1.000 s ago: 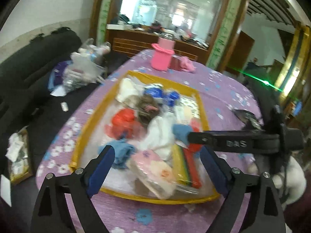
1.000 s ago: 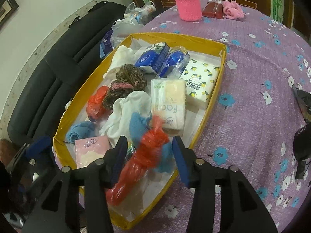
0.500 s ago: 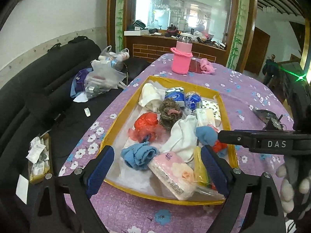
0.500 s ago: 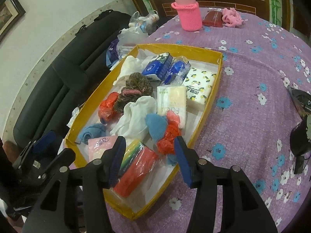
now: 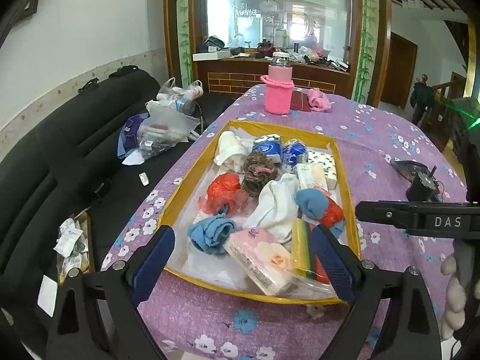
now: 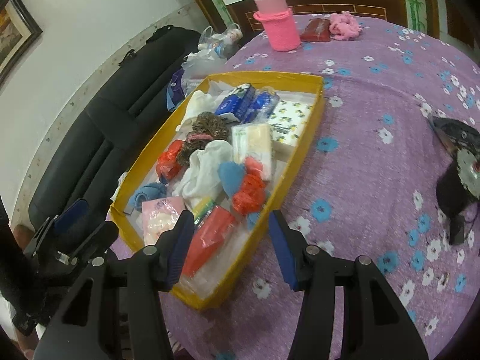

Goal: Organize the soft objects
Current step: 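Move left tool to black packet while right tool approaches clear bag of colored sponges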

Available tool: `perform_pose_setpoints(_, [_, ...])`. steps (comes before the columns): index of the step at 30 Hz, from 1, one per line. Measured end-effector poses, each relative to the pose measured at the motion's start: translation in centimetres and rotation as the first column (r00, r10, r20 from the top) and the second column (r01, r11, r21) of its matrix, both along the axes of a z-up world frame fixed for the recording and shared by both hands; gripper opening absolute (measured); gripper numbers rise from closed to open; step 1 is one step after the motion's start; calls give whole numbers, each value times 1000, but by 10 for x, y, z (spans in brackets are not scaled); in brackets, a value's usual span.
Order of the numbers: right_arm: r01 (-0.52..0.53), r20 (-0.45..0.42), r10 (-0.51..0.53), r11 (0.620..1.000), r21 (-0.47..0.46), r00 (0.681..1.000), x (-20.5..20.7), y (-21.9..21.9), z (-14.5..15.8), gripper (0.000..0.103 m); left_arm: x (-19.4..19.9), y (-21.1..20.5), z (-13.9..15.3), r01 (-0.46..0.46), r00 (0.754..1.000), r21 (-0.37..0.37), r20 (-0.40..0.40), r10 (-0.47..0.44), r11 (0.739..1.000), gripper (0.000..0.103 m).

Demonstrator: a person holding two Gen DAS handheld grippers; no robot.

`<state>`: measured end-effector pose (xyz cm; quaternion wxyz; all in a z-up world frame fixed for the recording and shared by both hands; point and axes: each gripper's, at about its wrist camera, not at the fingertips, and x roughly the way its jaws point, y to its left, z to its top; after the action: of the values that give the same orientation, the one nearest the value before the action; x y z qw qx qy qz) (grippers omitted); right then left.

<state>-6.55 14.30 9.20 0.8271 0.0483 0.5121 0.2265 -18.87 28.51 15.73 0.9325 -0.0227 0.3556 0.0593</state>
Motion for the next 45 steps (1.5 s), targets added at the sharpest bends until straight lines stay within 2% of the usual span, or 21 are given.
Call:
perform_pose_setpoints(7, [66, 3, -66, 997, 32, 998, -15, -47, 2, 50, -8, -22, 8, 56, 998, 9, 14, -57, 998, 95])
perform_pose_setpoints(13, [202, 39, -204, 978, 54, 978, -34, -133, 17, 50, -10, -41, 16, 175, 984, -78, 32, -173, 982, 95])
perform_pose_setpoints(16, [325, 61, -327, 945, 39, 943, -42, -195, 24, 50, -4, -52, 13, 236, 972, -101, 20, -235, 966, 95])
perform_pose_setpoints(20, [488, 65, -488, 873, 12, 871, -50, -271, 29, 50, 14, -66, 8, 305, 950, -158, -15, -312, 939, 95])
perform_pose_setpoints(23, [544, 51, -544, 839, 19, 838, -50, -304, 29, 50, 28, -75, 6, 332, 938, -184, -38, -344, 925, 95])
perform_pose_setpoints(28, [534, 24, -533, 846, -8, 846, -40, -314, 22, 50, 57, -86, 12, 377, 912, -259, -65, -405, 889, 95])
perform_pose_setpoints(32, [518, -38, -518, 855, -12, 854, -24, -315, 7, 50, 88, -91, 24, 389, 904, -296, -61, -423, 873, 95])
perform_pose_setpoints(35, [508, -105, -504, 861, 15, 858, -6, -318, -6, 50, 103, -96, 33, 402, 901, -287, -47, -431, 870, 95])
perform_pose_setpoints(39, [519, -170, -501, 851, 83, 849, 25, -329, -13, 50, 129, -104, 37, 406, 902, -256, -43, -430, 877, 95])
perform_pose_setpoints(45, [521, -200, -501, 852, 61, 842, 88, -331, -19, 50, 180, -131, 30, 409, 898, -227, -72, -434, 884, 95])
